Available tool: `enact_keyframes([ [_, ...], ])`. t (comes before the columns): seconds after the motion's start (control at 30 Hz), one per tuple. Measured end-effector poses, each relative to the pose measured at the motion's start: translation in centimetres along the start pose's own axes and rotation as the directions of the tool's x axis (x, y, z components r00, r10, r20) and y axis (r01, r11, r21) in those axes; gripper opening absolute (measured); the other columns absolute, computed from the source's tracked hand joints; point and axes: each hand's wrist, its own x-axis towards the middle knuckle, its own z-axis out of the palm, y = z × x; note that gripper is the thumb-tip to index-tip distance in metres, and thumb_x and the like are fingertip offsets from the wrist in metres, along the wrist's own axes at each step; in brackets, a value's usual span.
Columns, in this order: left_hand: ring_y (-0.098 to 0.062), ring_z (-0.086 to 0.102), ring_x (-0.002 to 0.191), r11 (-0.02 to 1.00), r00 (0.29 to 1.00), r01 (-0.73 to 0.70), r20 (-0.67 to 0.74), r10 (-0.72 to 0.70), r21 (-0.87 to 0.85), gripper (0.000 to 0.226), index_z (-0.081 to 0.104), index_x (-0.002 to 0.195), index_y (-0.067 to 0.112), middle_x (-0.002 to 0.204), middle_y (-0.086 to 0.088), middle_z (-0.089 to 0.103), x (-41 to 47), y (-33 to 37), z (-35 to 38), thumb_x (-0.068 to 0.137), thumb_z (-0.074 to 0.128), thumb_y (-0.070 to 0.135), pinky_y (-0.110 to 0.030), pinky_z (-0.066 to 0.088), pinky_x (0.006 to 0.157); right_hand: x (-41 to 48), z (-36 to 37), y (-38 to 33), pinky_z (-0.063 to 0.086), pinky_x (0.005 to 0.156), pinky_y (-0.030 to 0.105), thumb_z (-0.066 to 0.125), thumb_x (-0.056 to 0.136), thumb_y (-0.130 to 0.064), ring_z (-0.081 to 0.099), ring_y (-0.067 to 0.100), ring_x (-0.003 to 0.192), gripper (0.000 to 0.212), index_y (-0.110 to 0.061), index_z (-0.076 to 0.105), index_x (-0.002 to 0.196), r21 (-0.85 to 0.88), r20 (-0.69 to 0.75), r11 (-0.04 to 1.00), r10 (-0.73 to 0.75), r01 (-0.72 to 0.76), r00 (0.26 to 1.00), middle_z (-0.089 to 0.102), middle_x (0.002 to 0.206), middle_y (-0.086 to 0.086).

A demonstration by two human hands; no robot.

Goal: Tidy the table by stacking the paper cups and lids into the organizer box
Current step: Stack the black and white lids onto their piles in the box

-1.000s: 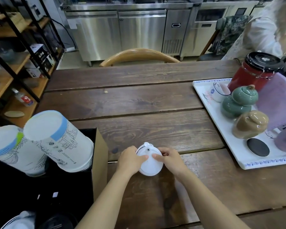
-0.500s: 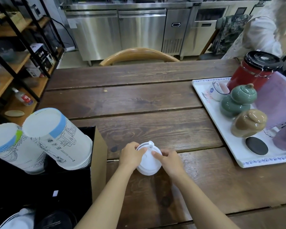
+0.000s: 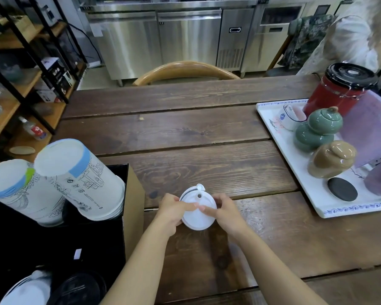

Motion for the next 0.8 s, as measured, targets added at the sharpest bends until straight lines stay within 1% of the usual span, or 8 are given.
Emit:
enact_keyframes([
  [0.07, -0.02, 0.057, 0.094, 0.999, 0.999, -0.049, 0.012, 0.049, -0.021, 0.045, 0.051, 0.107, 0.013, 0.11, -0.008, 0.058, -0.7, 0.1, -0.2, 0.072, 0.079, 0.018, -0.027, 0.053, 0.064, -0.4, 0.0, -0.3, 0.05, 0.055, 0.013, 0.077, 0.076, -0.021, 0.062, 0.008, 0.09, 0.034, -0.017, 0.056, 0.102, 0.031, -0.038, 0.999, -0.032, 0.033, 0.999, 0.063, 0.098, -0.004],
  [0.17, -0.018, 0.058, 0.088, 0.991, 0.993, -0.113, 0.022, 0.115, -0.073, 0.03, 0.053, 0.091, 0.022, 0.1, -0.001, 0.06, -2.4, 0.6, -1.2, 0.073, 0.078, 0.022, -0.023, 0.052, 0.059, -1.0, -0.3, -1.3, 0.048, 0.052, 0.009, 0.078, 0.074, -0.023, 0.063, 0.011, 0.09, 0.033, -0.018, 0.059, 0.101, 0.059, -0.069, 0.992, -0.11, 0.114, 0.992, 0.065, 0.098, -0.005],
  [0.3, -0.02, 0.063, 0.096, 0.964, 0.979, -0.196, 0.02, 0.203, -0.178, 0.024, 0.06, 0.093, 0.018, 0.104, -0.005, 0.066, -5.1, 1.7, -2.9, 0.075, 0.076, 0.021, -0.032, 0.055, 0.072, -2.4, -0.6, -3.3, 0.048, 0.054, 0.009, 0.078, 0.074, -0.025, 0.065, 0.007, 0.085, 0.026, -0.02, 0.064, 0.096, 0.087, -0.074, 0.972, -0.214, 0.22, 0.974, 0.068, 0.094, -0.007],
  [0.4, -0.023, 0.065, 0.099, 0.945, 0.964, -0.258, 0.005, 0.265, -0.202, 0.035, 0.06, 0.103, 0.013, 0.106, -0.006, 0.067, -8.0, 2.5, -4.4, 0.074, 0.077, 0.022, -0.037, 0.056, 0.079, -4.0, -0.7, -5.3, 0.049, 0.056, 0.011, 0.075, 0.076, -0.027, 0.065, -0.002, 0.076, 0.015, -0.025, 0.068, 0.089, 0.082, -0.064, 0.95, -0.298, 0.303, 0.952, 0.071, 0.083, -0.014],
  [0.57, -0.02, 0.07, 0.088, 0.893, 0.922, -0.371, 0.013, 0.387, -0.256, 0.042, 0.058, 0.109, 0.006, 0.106, -0.009, 0.068, -13.2, 3.2, -7.1, 0.075, 0.076, 0.022, -0.029, 0.06, 0.063, -7.5, 0.3, -8.3, 0.05, 0.05, 0.019, 0.067, 0.076, -0.038, 0.064, 0.001, 0.068, 0.018, -0.022, 0.069, 0.084, 0.145, -0.012, 0.895, -0.425, 0.422, 0.905, 0.07, 0.075, -0.016],
  [0.63, -0.019, 0.071, 0.087, 0.882, 0.91, -0.402, 0.0, 0.415, -0.247, 0.041, 0.059, 0.107, 0.006, 0.104, -0.009, 0.068, -15.2, 3.2, -8.4, 0.074, 0.076, 0.023, -0.028, 0.059, 0.06, -8.8, 1.1, -9.4, 0.05, 0.049, 0.021, 0.065, 0.076, -0.04, 0.064, 0.003, 0.065, 0.022, -0.02, 0.069, 0.084, 0.168, 0.01, 0.882, -0.447, 0.439, 0.894, 0.069, 0.073, -0.015],
  [0.73, -0.011, 0.072, 0.072, 0.853, 0.891, -0.444, -0.036, 0.453, -0.275, 0.029, 0.062, 0.098, 0.008, 0.092, -0.007, 0.07, -18.0, 2.4, -10.4, 0.075, 0.075, 0.022, -0.027, 0.058, 0.057, -10.6, 2.9, -10.5, 0.053, 0.049, 0.03, 0.065, 0.076, -0.041, 0.064, 0.006, 0.063, 0.023, -0.02, 0.069, 0.083, 0.182, 0.046, 0.866, -0.481, 0.466, 0.876, 0.069, 0.07, -0.013],
  [0.8, -0.012, 0.071, 0.074, 0.845, 0.886, -0.457, -0.065, 0.458, -0.278, 0.025, 0.064, 0.097, 0.01, 0.092, -0.005, 0.071, -19.5, 1.7, -11.8, 0.076, 0.074, 0.022, -0.027, 0.059, 0.059, -11.7, 4.3, -11.0, 0.053, 0.049, 0.03, 0.064, 0.077, -0.039, 0.064, 0.006, 0.061, 0.023, -0.018, 0.068, 0.083, 0.188, 0.07, 0.85, -0.51, 0.491, 0.857, 0.069, 0.069, -0.013],
])
